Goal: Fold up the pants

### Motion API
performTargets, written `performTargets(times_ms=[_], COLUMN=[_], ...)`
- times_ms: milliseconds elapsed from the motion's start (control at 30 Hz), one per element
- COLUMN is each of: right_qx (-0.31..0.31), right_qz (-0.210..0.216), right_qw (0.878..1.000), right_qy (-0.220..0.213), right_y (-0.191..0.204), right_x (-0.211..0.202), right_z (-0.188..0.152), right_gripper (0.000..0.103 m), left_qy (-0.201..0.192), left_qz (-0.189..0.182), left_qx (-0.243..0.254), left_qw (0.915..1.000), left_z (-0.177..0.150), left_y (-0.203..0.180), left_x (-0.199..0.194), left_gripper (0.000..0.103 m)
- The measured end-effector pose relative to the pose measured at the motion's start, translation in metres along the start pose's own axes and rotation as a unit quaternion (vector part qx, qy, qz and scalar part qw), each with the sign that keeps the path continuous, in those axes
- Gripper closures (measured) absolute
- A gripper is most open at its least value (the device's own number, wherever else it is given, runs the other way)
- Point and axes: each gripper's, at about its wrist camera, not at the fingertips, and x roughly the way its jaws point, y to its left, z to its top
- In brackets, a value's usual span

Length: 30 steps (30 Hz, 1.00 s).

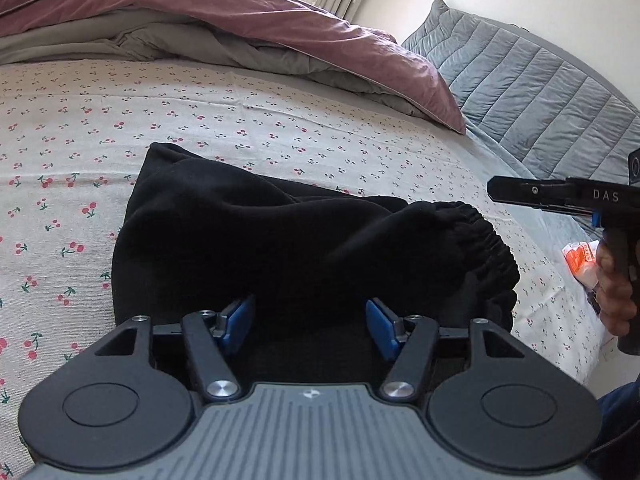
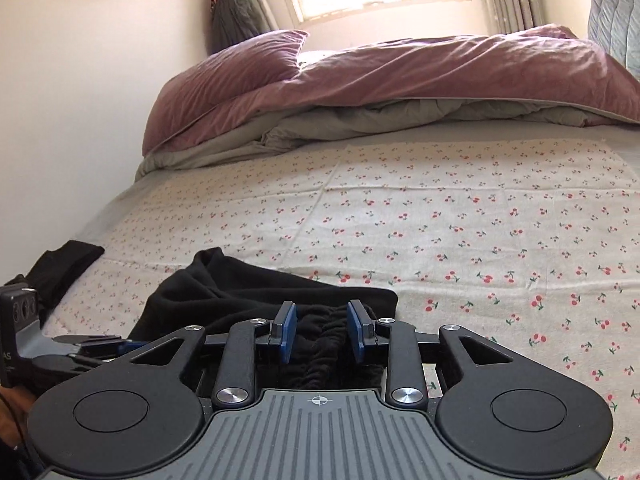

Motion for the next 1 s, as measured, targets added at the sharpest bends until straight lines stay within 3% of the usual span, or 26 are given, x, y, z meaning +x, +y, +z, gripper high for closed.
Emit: performTargets(times_ms=[167, 333, 467, 533, 567, 600, 733, 767, 900, 1000], right_qx=[-0.019, -0.053, -0.07, -0.12, -0.14, -0.149, -0.134, -0.135, -0.143, -0.162], right_qz=[0.061, 0.094, 0.138, 0.11, 0.095, 0.082, 0.063, 0.047, 0.037, 0.026], right_qw=[0.998, 0.988, 0.973, 0.966, 0.963, 0.964, 0.984, 0.985, 0.976, 0.973], right_qy=[0.021, 0.108, 0.171, 0.203, 0.209, 0.204, 0.102, 0.096, 0.159, 0.161], right_y=[0.038, 0.077, 0.104, 0.12, 0.125, 0.128, 0.127, 0.122, 0.111, 0.121], right_x=[0.047, 0.121, 0.173, 0.194, 0.197, 0.194, 0.147, 0.15, 0.201, 0.202], right_z=[0.019, 0.026, 0.031, 0.023, 0.018, 0.017, 0.029, 0.031, 0.015, 0.018], right_gripper=[0.074, 0.074, 0.073, 0.081, 0.095, 0.098, 0.101, 0.101, 0.1, 0.099], left_qy=[0.009, 0.02, 0.024, 0.028, 0.029, 0.029, 0.031, 0.03, 0.029, 0.032], left_qz=[-0.006, -0.022, -0.025, -0.027, -0.027, -0.027, -0.023, -0.02, -0.013, -0.023], left_qx=[0.009, 0.024, 0.035, 0.035, 0.035, 0.036, 0.05, 0.061, 0.064, 0.054], left_qw=[0.9999, 0.9993, 0.9988, 0.9986, 0.9986, 0.9985, 0.998, 0.9975, 0.9974, 0.9978], left_z=[0.0, -0.001, -0.003, -0.003, -0.003, -0.003, -0.007, -0.009, -0.01, -0.008], left_y=[-0.003, -0.005, -0.004, -0.003, -0.002, -0.002, -0.005, -0.008, -0.01, -0.006], left_x=[0.001, -0.001, 0.001, 0.002, 0.003, 0.002, 0.002, 0.003, 0.004, 0.002], left_gripper=[0.038, 0.038, 0.038, 0.038, 0.038, 0.038, 0.038, 0.038, 0.038, 0.038])
